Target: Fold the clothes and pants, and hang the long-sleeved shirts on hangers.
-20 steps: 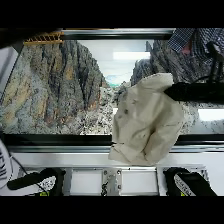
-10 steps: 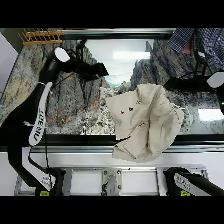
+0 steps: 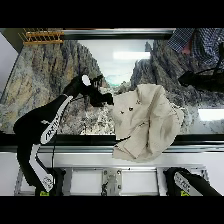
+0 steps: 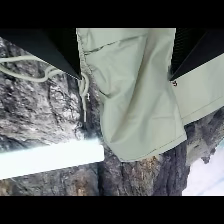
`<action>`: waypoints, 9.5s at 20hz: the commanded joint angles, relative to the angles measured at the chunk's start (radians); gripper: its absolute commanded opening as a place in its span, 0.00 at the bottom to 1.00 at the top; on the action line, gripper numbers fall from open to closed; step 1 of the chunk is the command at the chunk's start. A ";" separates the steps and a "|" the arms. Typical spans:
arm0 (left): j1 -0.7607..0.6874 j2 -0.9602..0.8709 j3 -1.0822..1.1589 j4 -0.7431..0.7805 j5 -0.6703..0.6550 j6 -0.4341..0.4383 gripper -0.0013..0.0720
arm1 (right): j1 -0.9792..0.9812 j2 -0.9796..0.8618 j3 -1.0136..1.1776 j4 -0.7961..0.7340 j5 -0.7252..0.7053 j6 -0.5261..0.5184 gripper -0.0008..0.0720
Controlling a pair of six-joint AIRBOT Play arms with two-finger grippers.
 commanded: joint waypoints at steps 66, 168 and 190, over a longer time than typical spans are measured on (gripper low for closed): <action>0.388 0.505 -0.821 -0.175 0.426 0.067 0.64 | 0.018 0.008 -0.001 0.007 0.130 -0.001 0.80; 0.168 0.562 -0.813 -0.019 0.549 0.171 0.02 | 0.239 -0.266 -0.311 -0.272 0.124 0.156 0.06; 0.082 0.862 -0.777 -0.019 0.304 0.168 0.02 | -0.308 -0.175 -0.185 0.193 0.357 -0.271 1.00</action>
